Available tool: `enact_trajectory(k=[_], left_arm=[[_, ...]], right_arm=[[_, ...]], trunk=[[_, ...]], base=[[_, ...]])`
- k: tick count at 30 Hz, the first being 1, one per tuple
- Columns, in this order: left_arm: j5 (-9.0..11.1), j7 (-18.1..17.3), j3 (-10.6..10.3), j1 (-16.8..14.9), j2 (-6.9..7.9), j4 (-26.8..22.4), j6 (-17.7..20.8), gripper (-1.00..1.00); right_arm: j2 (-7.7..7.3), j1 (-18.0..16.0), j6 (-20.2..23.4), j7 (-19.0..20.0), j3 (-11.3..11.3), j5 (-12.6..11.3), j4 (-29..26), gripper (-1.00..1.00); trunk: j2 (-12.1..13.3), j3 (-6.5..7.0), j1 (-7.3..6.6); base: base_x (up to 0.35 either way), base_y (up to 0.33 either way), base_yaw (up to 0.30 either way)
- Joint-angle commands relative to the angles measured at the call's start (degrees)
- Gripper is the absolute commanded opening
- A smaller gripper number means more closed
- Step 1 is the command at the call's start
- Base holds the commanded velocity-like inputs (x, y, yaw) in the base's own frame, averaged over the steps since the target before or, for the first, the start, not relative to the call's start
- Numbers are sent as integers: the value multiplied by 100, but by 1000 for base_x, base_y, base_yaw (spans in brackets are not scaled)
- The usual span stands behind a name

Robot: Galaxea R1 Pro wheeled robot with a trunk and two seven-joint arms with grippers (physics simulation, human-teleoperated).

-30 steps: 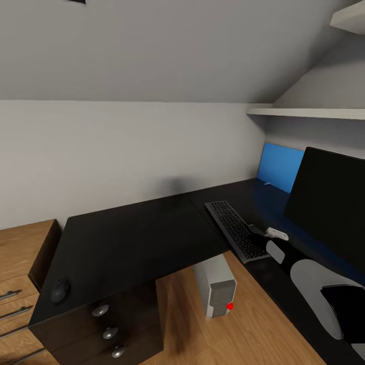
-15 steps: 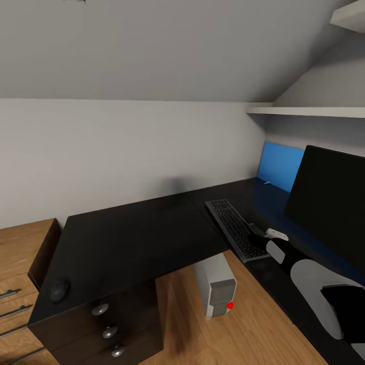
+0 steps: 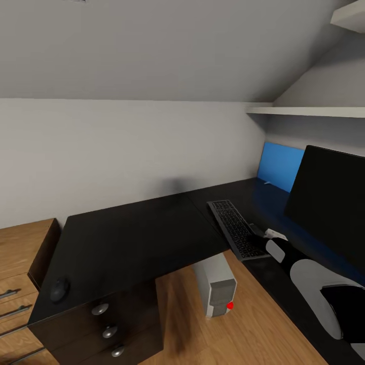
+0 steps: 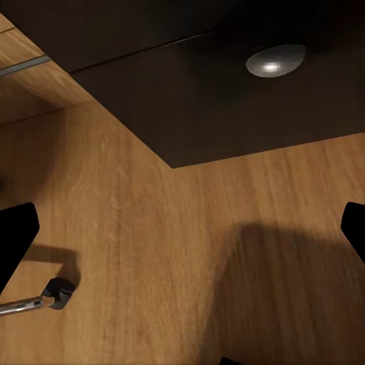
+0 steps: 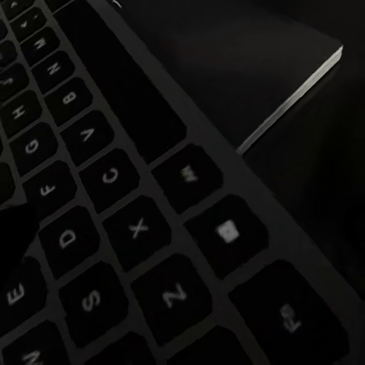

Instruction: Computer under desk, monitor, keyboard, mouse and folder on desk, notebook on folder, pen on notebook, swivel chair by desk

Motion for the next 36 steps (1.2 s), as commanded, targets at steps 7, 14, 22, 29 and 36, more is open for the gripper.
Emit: enact_trajectory(k=[7,14,22,29,36], left_arm=[[61,32,-48,-6,10,2,-38,100],[61,30,-48,-6,6,2,-35,100],[61,29,-48,-6,3,2,-34,100],[61,33,-48,-6,3,2,-36,100],[61,30,-48,-6,3,2,-38,100]], right_arm=[[11,-1,43,-33,70,-269,-22,100],[12,-1,44,-33,71,-285,-23,100],[13,-1,44,-33,75,-286,-23,100],[13,-1,44,-33,79,-286,-23,100],[13,-1,44,-31,79,-286,-25,100]], trunk=[[-3,30,0],[-3,88,0],[-3,146,0],[-3,192,0],[-3,218,0]], base=[[0,0,13],[0,0,121],[0,0,178],[0,0,195],[0,0,215]])
